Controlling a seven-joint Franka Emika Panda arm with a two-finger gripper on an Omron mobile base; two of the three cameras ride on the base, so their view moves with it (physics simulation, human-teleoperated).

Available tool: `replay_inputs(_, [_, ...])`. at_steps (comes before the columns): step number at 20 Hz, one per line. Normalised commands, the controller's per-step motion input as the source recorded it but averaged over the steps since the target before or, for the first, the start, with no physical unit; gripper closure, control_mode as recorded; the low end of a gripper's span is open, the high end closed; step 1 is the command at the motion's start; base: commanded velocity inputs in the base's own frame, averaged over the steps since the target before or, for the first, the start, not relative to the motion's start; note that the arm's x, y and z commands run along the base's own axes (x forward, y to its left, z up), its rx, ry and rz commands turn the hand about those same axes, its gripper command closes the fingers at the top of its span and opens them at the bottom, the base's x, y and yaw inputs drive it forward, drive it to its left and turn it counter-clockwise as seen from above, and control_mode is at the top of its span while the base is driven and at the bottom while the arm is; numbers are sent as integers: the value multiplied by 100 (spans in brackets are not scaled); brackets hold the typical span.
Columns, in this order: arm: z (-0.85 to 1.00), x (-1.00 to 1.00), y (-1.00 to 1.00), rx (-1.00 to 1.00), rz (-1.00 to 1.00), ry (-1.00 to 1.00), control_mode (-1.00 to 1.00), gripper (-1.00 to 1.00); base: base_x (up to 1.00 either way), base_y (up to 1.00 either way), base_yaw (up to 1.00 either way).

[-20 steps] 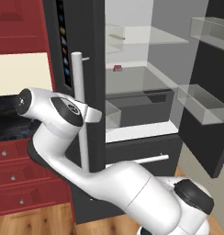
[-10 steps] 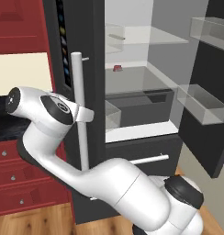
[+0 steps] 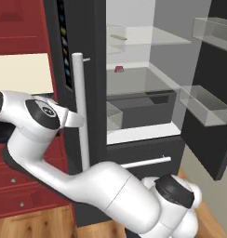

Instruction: Retrieve the butter from the fridge and place it on a plate on the dining table. Then retrieve the butter knife by the fridge and place it near the plate.

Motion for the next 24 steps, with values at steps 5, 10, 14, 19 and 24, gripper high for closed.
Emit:
replay_inputs(5, [0,-77,0,10,0,0,-100,-100,0,0,0])
replay_inputs(10, [0,-79,-34,17,1,0,-100,-100,0,0,0])
replay_inputs(14, [0,-65,-92,35,13,0,-100,-100,0,0,0])
replay_inputs(19, [0,-72,-69,37,22,-5,-100,-100,0,0,0])
replay_inputs(24, [0,-42,-62,41,27,-5,-100,-100,0,0,0])
